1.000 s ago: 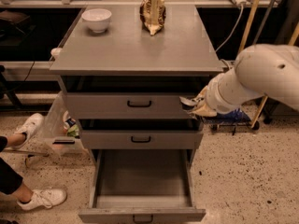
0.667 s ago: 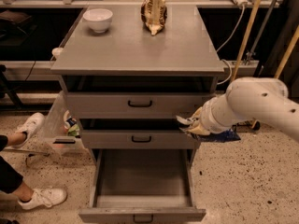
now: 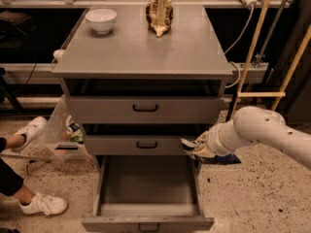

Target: Place blue chip bag into bottom drawer

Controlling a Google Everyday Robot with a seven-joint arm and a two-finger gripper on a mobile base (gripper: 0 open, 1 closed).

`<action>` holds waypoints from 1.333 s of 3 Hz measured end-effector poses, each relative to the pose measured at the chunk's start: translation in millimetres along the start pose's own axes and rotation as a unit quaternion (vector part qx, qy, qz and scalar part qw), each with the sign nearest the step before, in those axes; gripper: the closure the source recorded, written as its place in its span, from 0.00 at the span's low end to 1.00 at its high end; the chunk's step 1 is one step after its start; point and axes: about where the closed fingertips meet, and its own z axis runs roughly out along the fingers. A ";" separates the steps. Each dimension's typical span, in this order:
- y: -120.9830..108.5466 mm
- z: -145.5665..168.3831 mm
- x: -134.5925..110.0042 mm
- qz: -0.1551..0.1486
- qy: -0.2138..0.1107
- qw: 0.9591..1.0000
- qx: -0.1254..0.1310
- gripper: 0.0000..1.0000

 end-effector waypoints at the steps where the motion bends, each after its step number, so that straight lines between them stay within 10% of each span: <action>1: 0.2 27.3 12.9 0.006 -0.015 1.000 -0.020 1.00; 4: 15.7 64.6 38.9 0.018 -0.032 0.998 -0.045 1.00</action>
Offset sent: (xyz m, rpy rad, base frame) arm 0.0112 -0.0227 -0.1009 0.1012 0.1376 0.0531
